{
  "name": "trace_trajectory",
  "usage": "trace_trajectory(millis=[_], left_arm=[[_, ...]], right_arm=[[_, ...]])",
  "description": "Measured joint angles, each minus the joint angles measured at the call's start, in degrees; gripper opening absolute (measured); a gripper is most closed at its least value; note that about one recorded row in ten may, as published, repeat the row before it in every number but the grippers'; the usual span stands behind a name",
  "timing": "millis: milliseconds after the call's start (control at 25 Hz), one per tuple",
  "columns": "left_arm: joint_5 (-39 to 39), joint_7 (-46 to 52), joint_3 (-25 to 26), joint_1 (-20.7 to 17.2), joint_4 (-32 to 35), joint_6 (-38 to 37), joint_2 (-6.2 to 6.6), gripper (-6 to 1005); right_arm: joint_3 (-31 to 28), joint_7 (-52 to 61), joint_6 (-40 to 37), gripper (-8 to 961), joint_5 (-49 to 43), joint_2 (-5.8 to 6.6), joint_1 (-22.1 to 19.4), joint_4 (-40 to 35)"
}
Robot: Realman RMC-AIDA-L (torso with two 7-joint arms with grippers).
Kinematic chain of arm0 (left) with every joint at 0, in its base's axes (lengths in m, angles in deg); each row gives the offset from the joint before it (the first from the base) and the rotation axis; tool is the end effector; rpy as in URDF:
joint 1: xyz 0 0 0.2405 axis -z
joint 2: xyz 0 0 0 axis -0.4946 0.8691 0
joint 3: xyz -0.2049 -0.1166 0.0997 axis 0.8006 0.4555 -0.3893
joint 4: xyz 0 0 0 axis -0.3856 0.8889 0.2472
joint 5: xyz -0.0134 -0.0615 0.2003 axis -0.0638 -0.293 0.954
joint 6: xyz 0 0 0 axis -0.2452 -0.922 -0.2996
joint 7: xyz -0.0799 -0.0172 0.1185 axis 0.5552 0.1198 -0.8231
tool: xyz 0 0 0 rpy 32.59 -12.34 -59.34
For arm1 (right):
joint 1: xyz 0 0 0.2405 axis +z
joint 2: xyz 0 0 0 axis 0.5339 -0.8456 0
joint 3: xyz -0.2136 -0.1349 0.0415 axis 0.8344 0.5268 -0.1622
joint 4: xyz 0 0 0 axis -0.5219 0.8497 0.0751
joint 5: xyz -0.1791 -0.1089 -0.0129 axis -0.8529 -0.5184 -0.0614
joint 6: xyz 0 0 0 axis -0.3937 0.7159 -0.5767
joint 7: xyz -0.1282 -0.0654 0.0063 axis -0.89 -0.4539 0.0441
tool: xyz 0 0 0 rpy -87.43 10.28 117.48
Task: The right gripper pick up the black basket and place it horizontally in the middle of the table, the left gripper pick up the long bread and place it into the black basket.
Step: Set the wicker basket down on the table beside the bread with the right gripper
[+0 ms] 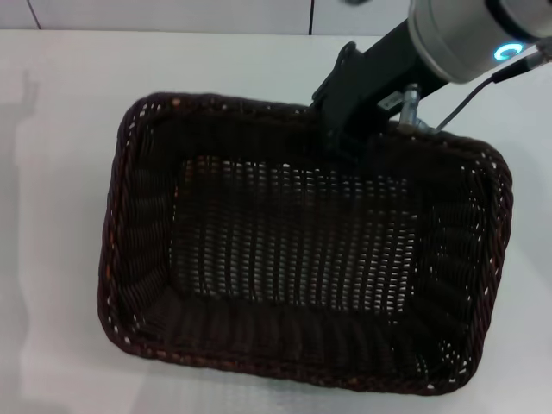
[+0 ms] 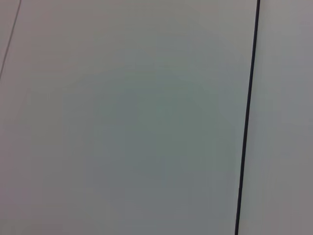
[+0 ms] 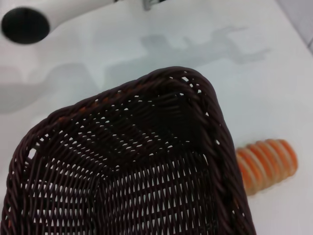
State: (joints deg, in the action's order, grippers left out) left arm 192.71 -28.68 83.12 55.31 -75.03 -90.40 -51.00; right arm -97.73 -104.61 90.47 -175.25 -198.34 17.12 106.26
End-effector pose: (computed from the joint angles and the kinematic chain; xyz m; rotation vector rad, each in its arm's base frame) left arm -0.3405 0.3725 0.0814 -1.1469 -0.5713 -0.7528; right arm 0.0202 0.3332 0.0015 -2.9133 0.0404 -0.3585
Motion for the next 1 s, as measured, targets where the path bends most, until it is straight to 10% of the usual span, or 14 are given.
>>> trace_trajectory(millis=[1000], left_arm=[[0.35, 0.07, -0.39, -0.65, 0.20, 0.00, -0.03, 775]], right_arm=[[7.62, 1.85, -6.29, 132, -0.49, -1.17, 3.59, -11.76]])
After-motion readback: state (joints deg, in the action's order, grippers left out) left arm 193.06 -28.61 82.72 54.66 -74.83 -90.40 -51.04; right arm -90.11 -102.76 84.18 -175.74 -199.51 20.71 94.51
